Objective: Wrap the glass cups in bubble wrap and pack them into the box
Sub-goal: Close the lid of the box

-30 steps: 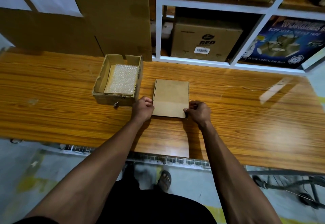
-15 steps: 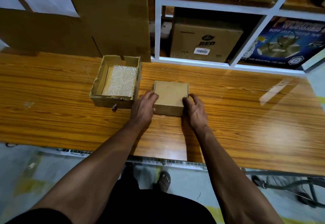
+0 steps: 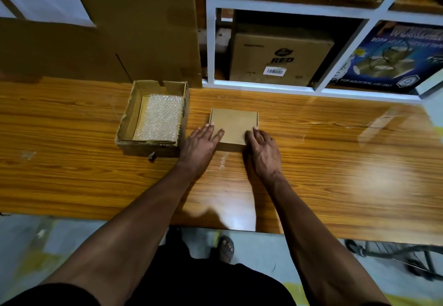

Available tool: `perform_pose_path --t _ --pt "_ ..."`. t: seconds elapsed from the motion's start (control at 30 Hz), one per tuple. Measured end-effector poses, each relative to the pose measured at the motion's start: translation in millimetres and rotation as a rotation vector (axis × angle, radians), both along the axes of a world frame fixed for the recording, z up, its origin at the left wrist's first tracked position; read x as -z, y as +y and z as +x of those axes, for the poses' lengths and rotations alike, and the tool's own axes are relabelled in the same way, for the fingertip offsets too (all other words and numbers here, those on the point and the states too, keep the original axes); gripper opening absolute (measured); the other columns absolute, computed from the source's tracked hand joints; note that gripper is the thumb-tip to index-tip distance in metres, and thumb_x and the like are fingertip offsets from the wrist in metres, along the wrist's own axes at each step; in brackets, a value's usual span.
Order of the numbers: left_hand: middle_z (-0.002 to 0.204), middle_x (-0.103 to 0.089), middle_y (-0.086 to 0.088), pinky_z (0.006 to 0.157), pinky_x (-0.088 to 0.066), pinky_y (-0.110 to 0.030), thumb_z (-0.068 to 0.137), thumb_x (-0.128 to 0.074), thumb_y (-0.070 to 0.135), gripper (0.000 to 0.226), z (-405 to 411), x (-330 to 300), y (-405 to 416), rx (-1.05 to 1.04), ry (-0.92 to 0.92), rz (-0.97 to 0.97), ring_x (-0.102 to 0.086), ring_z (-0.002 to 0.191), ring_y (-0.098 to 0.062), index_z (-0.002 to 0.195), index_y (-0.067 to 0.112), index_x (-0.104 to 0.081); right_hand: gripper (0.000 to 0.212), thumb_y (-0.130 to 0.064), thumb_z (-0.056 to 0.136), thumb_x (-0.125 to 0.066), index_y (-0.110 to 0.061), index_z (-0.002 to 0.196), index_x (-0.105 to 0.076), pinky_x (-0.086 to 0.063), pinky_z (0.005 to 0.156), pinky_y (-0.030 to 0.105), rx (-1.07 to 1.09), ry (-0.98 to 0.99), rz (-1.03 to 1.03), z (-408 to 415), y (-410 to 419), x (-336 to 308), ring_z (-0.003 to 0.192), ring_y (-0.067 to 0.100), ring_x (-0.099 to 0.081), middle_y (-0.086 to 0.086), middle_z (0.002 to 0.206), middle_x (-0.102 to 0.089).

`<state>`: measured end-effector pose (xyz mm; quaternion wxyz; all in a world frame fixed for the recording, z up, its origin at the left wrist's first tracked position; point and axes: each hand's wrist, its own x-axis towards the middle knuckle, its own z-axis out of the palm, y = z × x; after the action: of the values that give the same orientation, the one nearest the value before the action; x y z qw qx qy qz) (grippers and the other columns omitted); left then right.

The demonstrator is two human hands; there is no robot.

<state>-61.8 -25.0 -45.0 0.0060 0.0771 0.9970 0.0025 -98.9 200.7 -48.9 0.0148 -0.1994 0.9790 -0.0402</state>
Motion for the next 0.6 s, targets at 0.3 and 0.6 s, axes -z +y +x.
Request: perform_pose_path --t 0.3,0.6 --pt "0.175 -0.01 -0.016 0.128 -0.021 -0.044 0.102 -0.054 0.005 0.085 -48 -4 -2 -0.029 -0.035 0.056 -0.015 0.161 -0.032 0.169 0.028 -0.006 0.08 -0.021 0.105 -0.051 -0.021 0.167 -0.001 -0.014 0.13 0.044 0.049 -0.048 0.021 -53 -17 10 0.161 0.034 -0.008 0.019 0.173 -0.011" --pt "0.176 -0.005 -0.014 0.127 -0.021 -0.043 0.099 -0.054 -0.004 0.093 -75 -6 -6 -0.026 -0.074 0.075 -0.011 0.162 -0.031 0.169 0.031 -0.005 0.087 -0.022 0.105 -0.051 -0.021 0.166 0.011 -0.005 0.131 0.042 0.058 -0.053 0.1 -75 -24 11 0.161 0.033 0.003 0.017 0.174 0.002"
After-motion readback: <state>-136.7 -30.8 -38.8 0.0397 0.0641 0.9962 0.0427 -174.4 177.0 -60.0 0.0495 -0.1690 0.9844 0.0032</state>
